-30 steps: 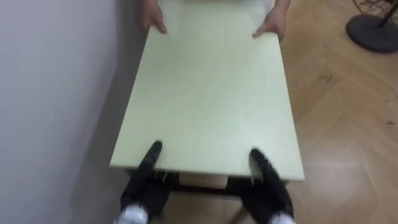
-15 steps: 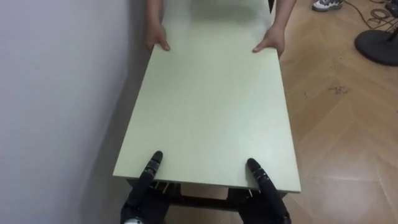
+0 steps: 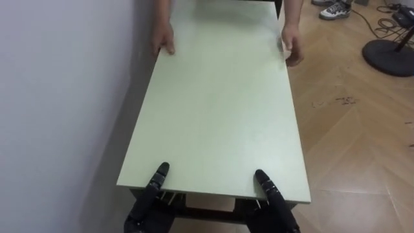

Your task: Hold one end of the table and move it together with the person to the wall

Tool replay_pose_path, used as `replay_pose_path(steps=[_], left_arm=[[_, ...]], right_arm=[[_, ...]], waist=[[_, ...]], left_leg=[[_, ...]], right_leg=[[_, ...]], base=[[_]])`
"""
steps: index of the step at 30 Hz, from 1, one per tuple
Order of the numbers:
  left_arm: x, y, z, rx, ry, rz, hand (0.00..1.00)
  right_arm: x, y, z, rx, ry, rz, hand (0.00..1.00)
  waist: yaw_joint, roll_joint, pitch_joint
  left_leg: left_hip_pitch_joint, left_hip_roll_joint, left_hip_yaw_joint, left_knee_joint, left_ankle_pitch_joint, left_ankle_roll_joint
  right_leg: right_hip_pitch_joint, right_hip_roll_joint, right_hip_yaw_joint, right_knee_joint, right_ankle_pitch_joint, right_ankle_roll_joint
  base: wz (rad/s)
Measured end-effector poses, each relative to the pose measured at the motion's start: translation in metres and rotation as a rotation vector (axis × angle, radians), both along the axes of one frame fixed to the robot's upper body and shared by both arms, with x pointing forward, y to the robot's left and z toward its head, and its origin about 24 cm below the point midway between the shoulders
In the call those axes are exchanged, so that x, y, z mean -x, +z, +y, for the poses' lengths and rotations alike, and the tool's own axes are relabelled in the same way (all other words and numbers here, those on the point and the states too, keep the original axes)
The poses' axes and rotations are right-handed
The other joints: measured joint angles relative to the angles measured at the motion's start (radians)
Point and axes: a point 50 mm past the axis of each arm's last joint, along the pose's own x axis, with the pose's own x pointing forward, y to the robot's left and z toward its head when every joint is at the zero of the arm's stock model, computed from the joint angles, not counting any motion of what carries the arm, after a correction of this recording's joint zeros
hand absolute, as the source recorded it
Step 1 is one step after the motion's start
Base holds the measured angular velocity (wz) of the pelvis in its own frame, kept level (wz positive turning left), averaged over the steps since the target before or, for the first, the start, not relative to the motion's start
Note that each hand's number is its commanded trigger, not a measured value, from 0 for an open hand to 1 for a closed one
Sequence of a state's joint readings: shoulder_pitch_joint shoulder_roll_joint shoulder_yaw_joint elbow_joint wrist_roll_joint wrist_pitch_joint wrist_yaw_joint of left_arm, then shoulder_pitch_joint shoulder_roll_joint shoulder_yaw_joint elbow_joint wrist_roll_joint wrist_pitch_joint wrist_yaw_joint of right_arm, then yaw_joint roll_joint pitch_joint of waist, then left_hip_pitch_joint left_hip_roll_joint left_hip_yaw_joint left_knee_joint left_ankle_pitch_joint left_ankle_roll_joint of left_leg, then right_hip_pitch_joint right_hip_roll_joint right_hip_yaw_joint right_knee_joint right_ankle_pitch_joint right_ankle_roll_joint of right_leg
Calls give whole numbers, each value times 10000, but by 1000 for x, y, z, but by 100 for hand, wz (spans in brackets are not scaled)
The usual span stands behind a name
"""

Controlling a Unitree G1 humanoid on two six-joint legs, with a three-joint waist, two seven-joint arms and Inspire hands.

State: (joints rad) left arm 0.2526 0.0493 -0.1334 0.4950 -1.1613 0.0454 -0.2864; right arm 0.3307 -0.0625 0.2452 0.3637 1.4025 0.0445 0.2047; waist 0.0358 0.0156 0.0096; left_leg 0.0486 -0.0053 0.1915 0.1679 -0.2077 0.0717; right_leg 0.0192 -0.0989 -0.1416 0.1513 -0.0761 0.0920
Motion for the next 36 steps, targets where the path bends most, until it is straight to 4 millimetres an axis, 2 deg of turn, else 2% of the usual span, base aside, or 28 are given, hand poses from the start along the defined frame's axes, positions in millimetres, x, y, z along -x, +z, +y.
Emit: replay_pose_path(steps=[1, 5, 7, 10, 23, 36], left_arm=[[0, -1, 1, -102, -67, 5, 0], [0, -3, 4, -895, -641, -35, 0], [2, -7, 6, -1355, -984, 146, 0], [2, -10, 6, -1637, -1213, 224, 0], [3, -13, 8, -1856, -1314, 247, 0], [2, -14, 13, -2023, -1587, 135, 0]], right_arm=[[0, -1, 0, -21, 25, -24, 0], [1, -4, -2, 75, 215, -146, 0], [4, -9, -8, 699, 774, -39, 0], [7, -12, -12, 1100, 1061, 69, 0], [9, -13, -14, 1302, 1430, 43, 0], [10, -23, -21, 2219, 2803, -283, 0]], waist=[[-1, 0, 0], [-3, 15, -1], [-2, 26, 32], [-4, 45, 29], [11, -29, 12], [19, -124, -71]], left_leg=[[9, 3, 0, 3, 0, 0], [63, 2, 3, 9, 1, 0], [143, 1, 6, -7, 1, 0], [141, 2, 18, -36, 0, -4], [273, 31, 16, -45, 19, -38], [164, 73, -5, -63, 26, -57]], right_leg=[[9, 3, 2, 0, 0, -1], [34, 3, 17, 0, -2, -2], [94, 3, 18, 0, -3, -2], [91, 7, 17, 3, -52, -36], [172, 46, 8, 3, -58, -46], [162, 73, -123, 4, -52, -55]], base=[[0], [0], [0], [-3], [0], [0]])
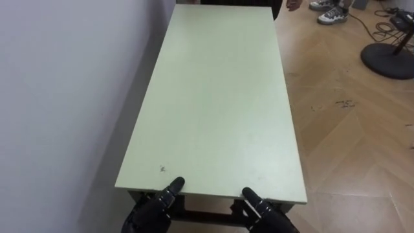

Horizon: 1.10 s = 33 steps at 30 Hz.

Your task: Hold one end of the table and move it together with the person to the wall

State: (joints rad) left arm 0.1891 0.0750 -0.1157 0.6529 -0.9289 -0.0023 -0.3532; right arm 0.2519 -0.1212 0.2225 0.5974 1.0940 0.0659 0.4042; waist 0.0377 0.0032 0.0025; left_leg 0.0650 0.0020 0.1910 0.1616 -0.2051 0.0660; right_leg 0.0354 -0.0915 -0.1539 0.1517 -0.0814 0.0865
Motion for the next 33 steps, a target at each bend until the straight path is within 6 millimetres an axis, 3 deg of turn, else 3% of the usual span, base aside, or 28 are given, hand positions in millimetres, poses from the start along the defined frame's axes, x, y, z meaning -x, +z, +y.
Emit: replay_pose_path(steps=[5, 13, 21, 26, 33], left_arm=[[1, 0, 6, -163, -143, -21, 0], [2, 0, 10, -257, -309, -175, 0], [4, -1, 13, -291, -314, -302, 0], [5, -2, 14, -300, -359, -383, 0], [8, -2, 17, -538, -336, -449, 0]], right_arm=[[2, -6, -2, 485, 707, 151, 0], [35, -28, -26, 2883, 2290, 2018, 0], [40, -35, -34, 3836, 3007, 2616, 0], [44, -38, -42, 4143, 2851, 3003, 0], [71, -45, -58, 4574, 2158, 4430, 0]], waist=[[4, -98, -50], [231, -128, -35], [247, -196, -23], [298, -230, -30], [527, -276, -54]], left_leg=[[0, 3, -26, 13, -3, -36], [10, 20, -10, -17, -19, -82], [4, 47, -15, -45, -21, -119], [12, 66, -8, -80, -24, -137], [70, 204, 31, -102, -50, -261]], right_leg=[[24, 44, -150, 1, 10, -15], [9, 75, -147, -8, -38, -92], [-3, 106, -177, -16, -53, -116], [-22, 127, -185, -21, -55, -118], [-6, 265, -152, -12, -83, -168]], base=[[1], [0], [0], [0], [-2]])
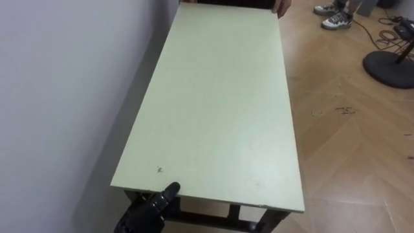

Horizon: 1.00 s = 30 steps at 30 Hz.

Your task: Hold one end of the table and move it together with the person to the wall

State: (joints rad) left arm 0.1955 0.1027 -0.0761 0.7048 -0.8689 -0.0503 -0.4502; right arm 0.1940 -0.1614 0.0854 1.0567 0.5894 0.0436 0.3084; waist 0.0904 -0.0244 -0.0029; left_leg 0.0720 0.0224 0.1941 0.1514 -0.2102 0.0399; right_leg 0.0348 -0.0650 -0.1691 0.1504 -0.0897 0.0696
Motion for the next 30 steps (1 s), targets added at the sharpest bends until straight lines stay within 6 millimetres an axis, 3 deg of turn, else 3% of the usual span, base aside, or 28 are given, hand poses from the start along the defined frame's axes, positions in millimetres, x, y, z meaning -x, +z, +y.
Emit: replay_pose_path(steps=[7, 16, 23, 29, 30], left_arm=[[3, 0, 7, -74, 380, 36, 0], [7, -2, 10, -181, 483, -12, 0], [8, -2, 10, -193, 246, -150, 0], [4, 2, 12, -1473, -883, -499, 0], [3, 3, 14, -2343, -1700, -554, 0]], right_arm=[[10, -2, -2, 229, -178, 404, 0], [21, -3, -4, 363, -238, 760, 0], [20, -2, -5, 176, 183, 600, 0], [19, -2, -5, 235, 372, 541, 0], [19, -2, -4, 288, 577, 513, 0]], waist=[[-2, 29, -7], [105, 105, -39], [104, 79, 15], [58, 65, 37], [61, 63, 42]], left_leg=[[4, 87, 7, -9, 31, -166], [112, 206, -23, -7, 28, -274], [166, 198, -52, -9, 27, -275], [94, 188, -122, 26, 27, -274], [92, 188, -119, 24, 27, -274]], right_leg=[[-3, 105, 4, 9, -140, -226], [98, 225, 6, 7, -143, -291], [157, 220, -6, -3, -150, -297], [152, 195, -249, -7, -154, -303], [151, 191, -254, -7, -154, -303]], base=[[0], [-1], [2], [5], [0]])
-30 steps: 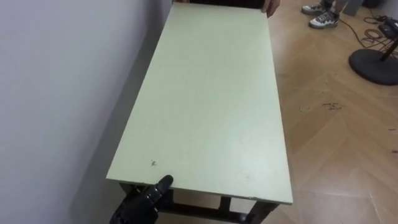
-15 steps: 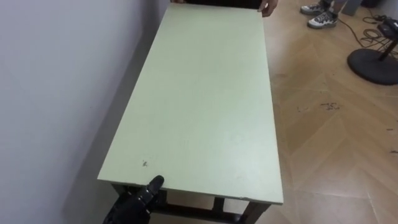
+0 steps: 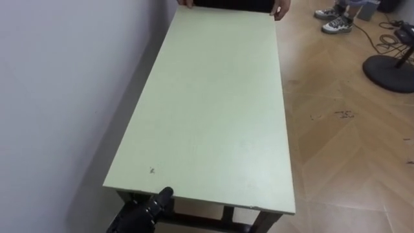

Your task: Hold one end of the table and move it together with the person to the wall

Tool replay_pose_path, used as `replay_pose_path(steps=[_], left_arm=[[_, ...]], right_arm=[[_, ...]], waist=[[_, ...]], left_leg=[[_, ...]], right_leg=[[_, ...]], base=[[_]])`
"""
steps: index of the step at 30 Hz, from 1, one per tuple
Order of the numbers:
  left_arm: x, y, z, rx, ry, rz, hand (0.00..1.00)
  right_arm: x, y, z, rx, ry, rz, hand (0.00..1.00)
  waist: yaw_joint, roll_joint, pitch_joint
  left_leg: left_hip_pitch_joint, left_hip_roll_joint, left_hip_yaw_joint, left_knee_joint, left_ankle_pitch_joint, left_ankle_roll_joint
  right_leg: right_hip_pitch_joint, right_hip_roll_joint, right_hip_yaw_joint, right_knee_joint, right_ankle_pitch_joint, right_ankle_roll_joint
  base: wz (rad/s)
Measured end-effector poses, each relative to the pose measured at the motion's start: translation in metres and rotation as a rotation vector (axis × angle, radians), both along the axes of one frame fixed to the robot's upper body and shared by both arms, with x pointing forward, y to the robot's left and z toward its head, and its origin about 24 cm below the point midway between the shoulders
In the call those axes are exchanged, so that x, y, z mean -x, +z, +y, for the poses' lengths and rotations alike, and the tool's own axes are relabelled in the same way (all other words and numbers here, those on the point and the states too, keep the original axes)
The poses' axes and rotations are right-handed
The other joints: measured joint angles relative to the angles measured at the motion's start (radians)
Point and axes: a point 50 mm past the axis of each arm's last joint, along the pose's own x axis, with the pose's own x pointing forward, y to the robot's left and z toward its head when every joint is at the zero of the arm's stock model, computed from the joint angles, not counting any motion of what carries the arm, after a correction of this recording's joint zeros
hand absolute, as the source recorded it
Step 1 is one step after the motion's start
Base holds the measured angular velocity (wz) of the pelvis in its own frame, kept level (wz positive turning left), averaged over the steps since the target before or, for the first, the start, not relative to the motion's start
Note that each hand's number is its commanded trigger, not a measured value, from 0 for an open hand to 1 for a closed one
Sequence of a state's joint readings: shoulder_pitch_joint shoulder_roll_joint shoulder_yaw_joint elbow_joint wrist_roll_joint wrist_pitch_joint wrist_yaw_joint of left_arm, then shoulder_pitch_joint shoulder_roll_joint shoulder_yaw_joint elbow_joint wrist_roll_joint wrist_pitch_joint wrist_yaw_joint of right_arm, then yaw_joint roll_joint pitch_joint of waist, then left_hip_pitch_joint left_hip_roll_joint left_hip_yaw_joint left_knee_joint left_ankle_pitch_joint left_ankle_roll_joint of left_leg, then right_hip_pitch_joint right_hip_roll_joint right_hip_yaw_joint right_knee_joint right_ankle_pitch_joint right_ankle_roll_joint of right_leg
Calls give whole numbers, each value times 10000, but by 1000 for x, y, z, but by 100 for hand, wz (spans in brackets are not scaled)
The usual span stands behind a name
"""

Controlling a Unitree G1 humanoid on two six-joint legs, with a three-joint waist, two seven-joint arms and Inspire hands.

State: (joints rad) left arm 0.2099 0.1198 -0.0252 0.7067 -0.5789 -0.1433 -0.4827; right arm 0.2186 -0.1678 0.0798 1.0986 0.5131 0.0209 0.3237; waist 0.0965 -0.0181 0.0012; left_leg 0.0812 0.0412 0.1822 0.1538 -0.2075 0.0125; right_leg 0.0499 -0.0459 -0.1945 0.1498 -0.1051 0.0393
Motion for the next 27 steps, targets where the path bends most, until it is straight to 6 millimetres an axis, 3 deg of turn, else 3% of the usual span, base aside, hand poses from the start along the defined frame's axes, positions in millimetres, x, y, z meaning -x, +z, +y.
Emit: replay_pose_path(steps=[2, 4, 7, 12, 15, 18, 21, 27], left_arm=[[8, -8, 1, -1593, -1408, 877, 0], [26, -19, -2, -2888, -2735, 1888, 0], [35, -23, -6, -3472, -3636, 2176, 0], [34, -22, -4, -3884, -3652, 2135, 0], [39, -23, -2, -3987, -3482, 2286, 0], [44, -24, 3, -4167, -3176, 2482, 0], [57, -28, 11, -4251, -2614, 3013, 0], [84, -39, 28, -4510, -920, 4516, 0]], right_arm=[[-6, 0, 3, -5, 304, -128, 0], [-14, 0, 5, 25, 575, -376, 0], [-15, -1, 8, -24, 776, -393, 0], [-12, -1, 8, -123, 733, -515, 0], [-9, 0, 7, -85, 711, -516, 0], [-8, 0, 5, -58, 611, -522, 0], [-5, 0, 3, -43, 338, -519, 0], [-1, 0, 3, -81, -12, -452, 0]], waist=[[-162, -19, 13], [-457, -23, 138], [-644, -110, 161], [-670, -75, 106], [-678, -1, 15], [-667, 63, -23], [-642, 114, -39], [-639, 130, 8]], left_leg=[[-5, -2, 14, 0, 0, 0], [-42, -17, -20, -3, 0, 1], [-220, -16, -36, 44, 2, 1], [-233, -19, -20, 30, -1, 1], [-225, -16, -62, -9, -1, 1], [-186, -15, -66, -23, -1, 1], [-125, -17, -51, -24, 0, 1], [-12, -22, -59, -83, -3, -4]], right_leg=[[-6, -8, -7, 0, -14, -23], [-26, -24, -40, -17, -15, -22], [-173, -19, -56, -57, -12, -26], [-183, -14, -66, -131, -10, -29], [-181, -14, -138, -143, -10, -29], [-152, -13, -160, -145, -11, -28], [-95, -15, -162, -142, -11, -28], [32, -11, -101, -145, -13, -25]], base=[[0], [0], [0], [0], [0], [0], [0], [0]])
